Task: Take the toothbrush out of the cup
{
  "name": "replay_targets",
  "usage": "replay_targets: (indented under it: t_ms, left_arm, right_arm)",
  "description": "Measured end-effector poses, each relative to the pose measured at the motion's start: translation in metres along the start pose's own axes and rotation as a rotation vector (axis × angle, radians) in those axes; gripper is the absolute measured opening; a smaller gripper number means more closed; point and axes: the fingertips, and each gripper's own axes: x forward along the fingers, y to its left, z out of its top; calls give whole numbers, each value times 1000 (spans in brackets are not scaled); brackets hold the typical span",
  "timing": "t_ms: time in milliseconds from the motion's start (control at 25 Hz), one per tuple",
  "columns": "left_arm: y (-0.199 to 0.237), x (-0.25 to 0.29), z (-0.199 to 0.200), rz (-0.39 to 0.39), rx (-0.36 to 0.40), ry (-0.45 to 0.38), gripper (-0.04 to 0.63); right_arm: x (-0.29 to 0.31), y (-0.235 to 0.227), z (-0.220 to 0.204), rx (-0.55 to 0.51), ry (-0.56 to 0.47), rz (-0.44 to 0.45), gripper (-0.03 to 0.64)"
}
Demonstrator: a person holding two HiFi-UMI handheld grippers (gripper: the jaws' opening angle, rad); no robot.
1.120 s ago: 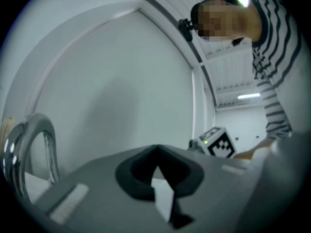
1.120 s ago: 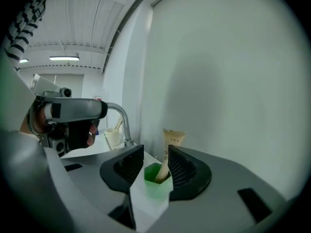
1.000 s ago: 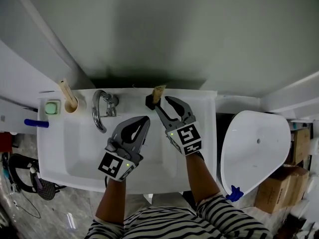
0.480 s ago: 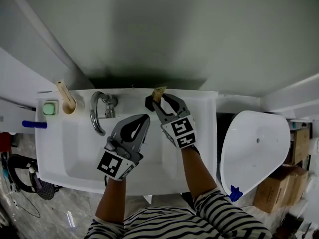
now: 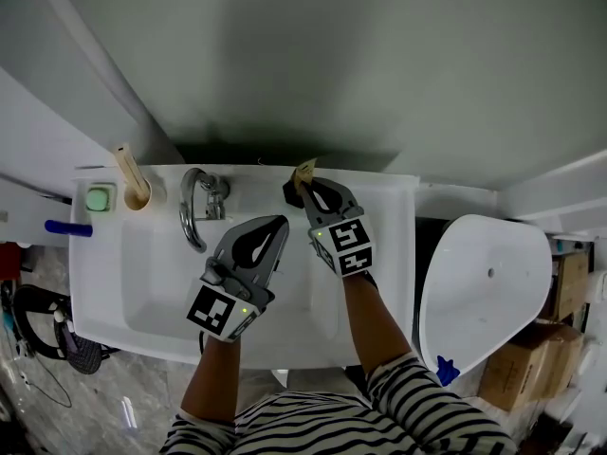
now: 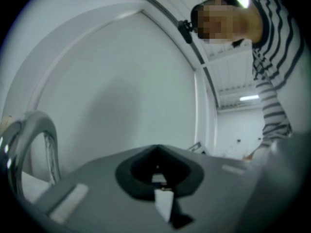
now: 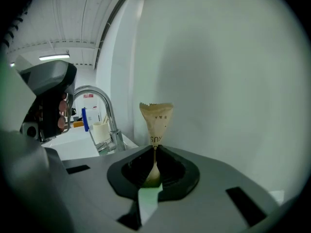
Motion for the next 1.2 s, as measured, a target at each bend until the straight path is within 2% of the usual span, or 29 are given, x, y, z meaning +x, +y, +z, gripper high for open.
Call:
replay_targets:
  t_ms: [200, 680, 1200]
  left_arm:
    - [1, -5, 2, 6, 2, -6, 6]
    - [-6, -16, 18, 13, 10, -32, 6]
    - [-22, -32, 41, 9, 38, -63, 6]
  right_arm:
    - [0, 2, 5, -6, -17, -8, 20]
    - [-27, 2, 48, -54, -101, -40, 18]
    - [-91, 24, 110, -117, -229, -59, 17]
